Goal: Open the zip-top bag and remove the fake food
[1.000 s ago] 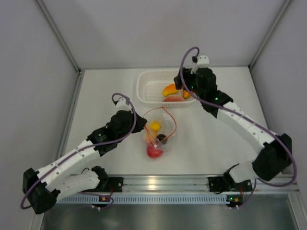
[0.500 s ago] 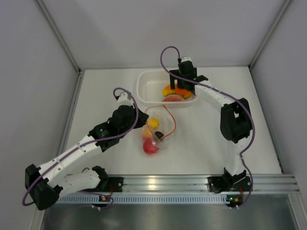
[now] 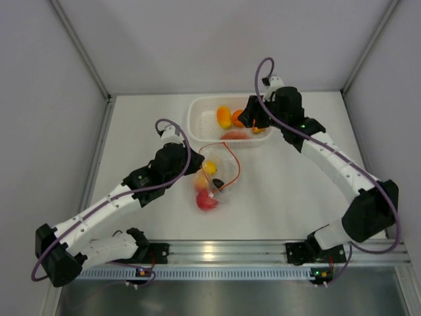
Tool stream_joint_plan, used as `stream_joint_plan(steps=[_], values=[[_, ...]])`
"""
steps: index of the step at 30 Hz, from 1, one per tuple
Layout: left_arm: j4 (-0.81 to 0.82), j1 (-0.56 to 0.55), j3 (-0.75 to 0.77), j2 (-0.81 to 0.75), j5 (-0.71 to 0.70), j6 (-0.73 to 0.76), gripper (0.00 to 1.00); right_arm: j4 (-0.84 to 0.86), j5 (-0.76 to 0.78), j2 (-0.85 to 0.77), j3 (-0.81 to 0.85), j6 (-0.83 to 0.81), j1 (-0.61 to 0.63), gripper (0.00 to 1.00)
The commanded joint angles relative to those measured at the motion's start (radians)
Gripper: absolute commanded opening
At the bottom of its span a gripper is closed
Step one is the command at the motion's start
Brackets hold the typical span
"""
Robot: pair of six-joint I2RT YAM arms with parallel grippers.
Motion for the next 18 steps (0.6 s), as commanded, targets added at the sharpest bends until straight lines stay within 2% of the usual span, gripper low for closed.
stream_joint_plan(steps=[1,4,8,13,18], values=[[0.038,0.001,0.029,-0.008,-0.017,-0.021,0.0,0.085,-0.207,-0.148,-0.117,0.031,0.052,0.57],[0.053,0.001,0.023,-0.005,-0.006,-0.034,0.0,0.132,-0.226,-0.246,-0.235,0.014,0.15,0.56],[0.083,0.001,0.008,-0.005,0.007,-0.053,0.0,0.182,-0.133,-0.303,-0.335,0.086,0.274,0.53],[0.108,0.001,-0.021,0.003,0.018,-0.064,0.0,0.295,0.063,-0.281,-0.411,0.172,0.381,0.48],[0.131,0.001,-0.058,-0.008,0.023,-0.085,0.0,0.294,0.237,-0.186,-0.403,0.305,0.445,0.46]])
